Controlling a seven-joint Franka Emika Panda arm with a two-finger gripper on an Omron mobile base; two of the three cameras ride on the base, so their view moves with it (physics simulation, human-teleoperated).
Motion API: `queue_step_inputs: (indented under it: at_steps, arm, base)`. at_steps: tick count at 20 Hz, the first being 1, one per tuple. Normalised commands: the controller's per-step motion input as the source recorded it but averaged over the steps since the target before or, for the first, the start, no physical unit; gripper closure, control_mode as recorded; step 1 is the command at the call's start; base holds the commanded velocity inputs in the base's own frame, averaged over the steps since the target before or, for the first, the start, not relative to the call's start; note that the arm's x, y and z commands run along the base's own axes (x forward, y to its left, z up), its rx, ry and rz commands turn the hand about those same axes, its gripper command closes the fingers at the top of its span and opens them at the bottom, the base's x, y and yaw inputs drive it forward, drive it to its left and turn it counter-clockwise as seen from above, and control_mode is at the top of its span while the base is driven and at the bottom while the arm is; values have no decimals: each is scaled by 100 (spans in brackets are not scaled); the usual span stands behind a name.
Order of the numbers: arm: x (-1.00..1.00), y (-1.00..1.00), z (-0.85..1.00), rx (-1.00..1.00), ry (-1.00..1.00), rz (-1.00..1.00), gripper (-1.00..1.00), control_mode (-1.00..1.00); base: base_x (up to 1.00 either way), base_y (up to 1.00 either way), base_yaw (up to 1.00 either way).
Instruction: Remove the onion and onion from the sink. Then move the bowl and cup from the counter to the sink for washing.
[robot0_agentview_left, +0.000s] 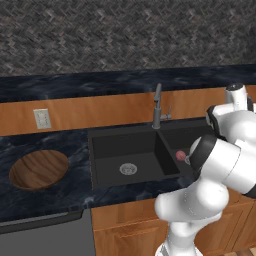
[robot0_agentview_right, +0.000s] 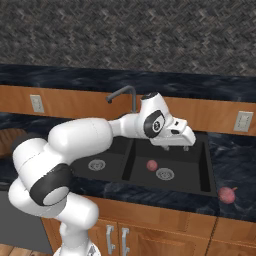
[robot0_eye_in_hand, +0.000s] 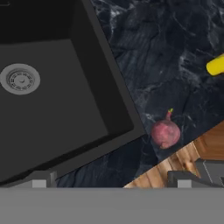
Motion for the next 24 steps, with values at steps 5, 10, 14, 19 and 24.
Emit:
queue_step_inputs:
  at_steps: [5,10,14,19,24]
  arm:
    - [23,27,5,-1,12,12,-100,-100]
    - [9,21,-3,1,-7,20,-100,-100]
    - [15,22,-9,2,-13,18,-100,-100]
    - [25,21,-10,7,-11,14,-100,-100]
    - [26,22,-14,8,-8,14,-100,-100]
  base:
    - [0,0,0]
    - [0,0,0]
    - [0,0,0]
    - [0,0,0]
    - [0,0,0]
